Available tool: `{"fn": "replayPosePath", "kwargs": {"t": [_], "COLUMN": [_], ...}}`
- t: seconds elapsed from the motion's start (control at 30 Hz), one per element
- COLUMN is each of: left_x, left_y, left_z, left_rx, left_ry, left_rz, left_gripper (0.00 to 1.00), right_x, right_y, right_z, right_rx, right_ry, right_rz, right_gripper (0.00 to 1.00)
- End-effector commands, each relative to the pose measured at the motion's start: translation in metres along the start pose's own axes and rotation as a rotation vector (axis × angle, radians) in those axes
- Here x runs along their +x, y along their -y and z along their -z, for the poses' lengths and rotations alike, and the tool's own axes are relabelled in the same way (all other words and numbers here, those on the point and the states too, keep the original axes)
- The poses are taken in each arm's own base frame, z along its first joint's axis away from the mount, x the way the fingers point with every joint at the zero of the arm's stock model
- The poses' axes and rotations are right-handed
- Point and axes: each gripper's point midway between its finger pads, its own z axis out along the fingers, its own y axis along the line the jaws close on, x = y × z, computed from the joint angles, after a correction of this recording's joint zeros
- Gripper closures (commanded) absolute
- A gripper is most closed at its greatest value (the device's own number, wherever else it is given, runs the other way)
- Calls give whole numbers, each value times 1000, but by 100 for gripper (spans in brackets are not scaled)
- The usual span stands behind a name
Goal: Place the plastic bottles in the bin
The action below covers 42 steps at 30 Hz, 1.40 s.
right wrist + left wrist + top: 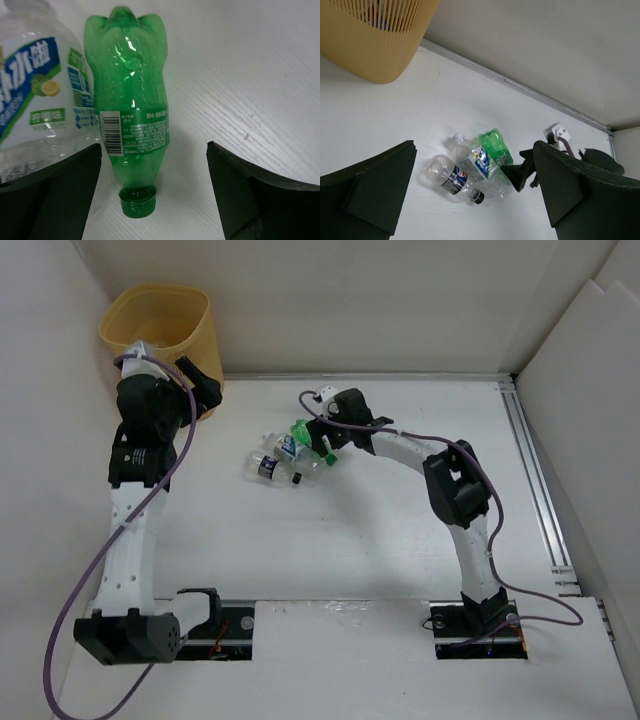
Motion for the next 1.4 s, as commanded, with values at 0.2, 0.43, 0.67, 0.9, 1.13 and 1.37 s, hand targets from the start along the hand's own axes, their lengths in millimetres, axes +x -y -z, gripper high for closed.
{"fn": "replayPosePath", "kwargs": {"t": [0.2,0.43,0.67,0.9,1.13,1.37], "left_x": [9,25,46,81,105,109], "left_y": [18,31,54,78,81,85], "left_z": [12,10,13,8,-3,1], "left_rx": [140,235,404,625,718,767], "left_ry": [6,-56,-145,-311,-405,-424], "left_rz": [-20,-14,-12,40,104,116], "left_gripper": [0,0,0,0,0,0], "right_x": [6,23,22,-26,-87,-130], "right_y": [0,7,21,30,-8,-94], "right_z": [-14,-27,-23,35,99,136], "right_rx": [13,-28,-60,-30,-159,-369], "right_ry": [-36,-64,-44,83,276,401], "right_rz": [4,-19,-84,-128,-164,-146], "right_gripper": [16,41,76,100,100,100]}}
